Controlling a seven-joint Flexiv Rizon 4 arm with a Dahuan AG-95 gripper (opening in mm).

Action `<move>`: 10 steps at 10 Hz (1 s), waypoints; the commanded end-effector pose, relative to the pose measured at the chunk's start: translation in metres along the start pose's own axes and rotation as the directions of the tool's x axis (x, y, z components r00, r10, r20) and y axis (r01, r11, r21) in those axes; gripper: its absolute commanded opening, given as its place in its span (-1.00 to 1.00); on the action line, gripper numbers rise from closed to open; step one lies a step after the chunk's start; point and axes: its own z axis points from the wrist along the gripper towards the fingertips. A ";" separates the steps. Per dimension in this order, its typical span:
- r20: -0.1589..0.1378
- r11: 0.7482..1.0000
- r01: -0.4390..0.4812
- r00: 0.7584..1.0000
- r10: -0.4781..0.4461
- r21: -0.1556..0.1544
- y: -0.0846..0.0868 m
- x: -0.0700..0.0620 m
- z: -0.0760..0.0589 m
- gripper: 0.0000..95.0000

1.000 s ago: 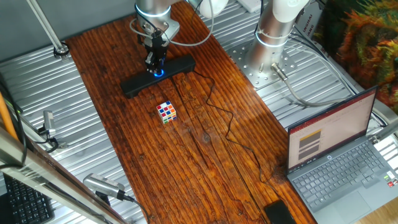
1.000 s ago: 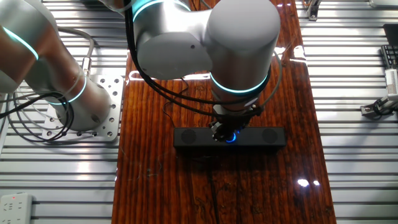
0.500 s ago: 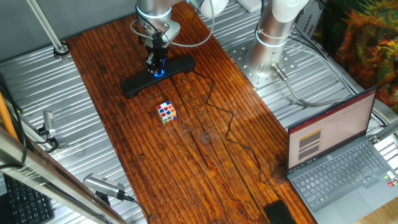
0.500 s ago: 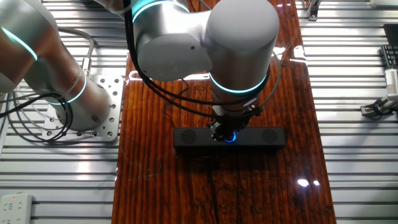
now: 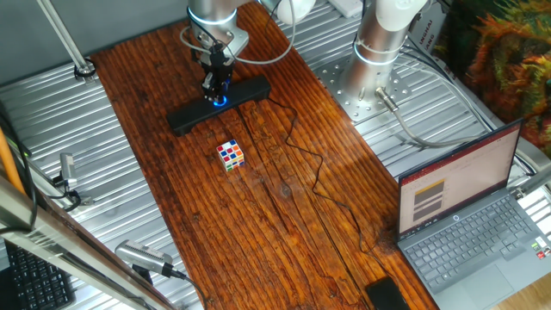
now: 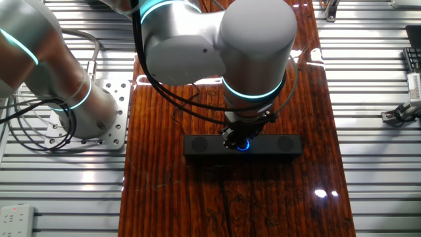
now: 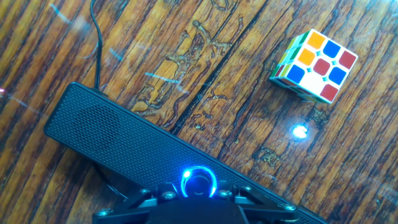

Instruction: Turn the knob to increase the volume of the speaker

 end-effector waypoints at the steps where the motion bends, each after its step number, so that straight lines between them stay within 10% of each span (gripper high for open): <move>1: 0.000 1.000 -0.006 1.000 0.006 0.003 0.000 0.000 0.002 -0.20; 10: -0.001 1.000 -0.029 1.000 0.029 0.001 0.001 -0.001 0.006 -0.20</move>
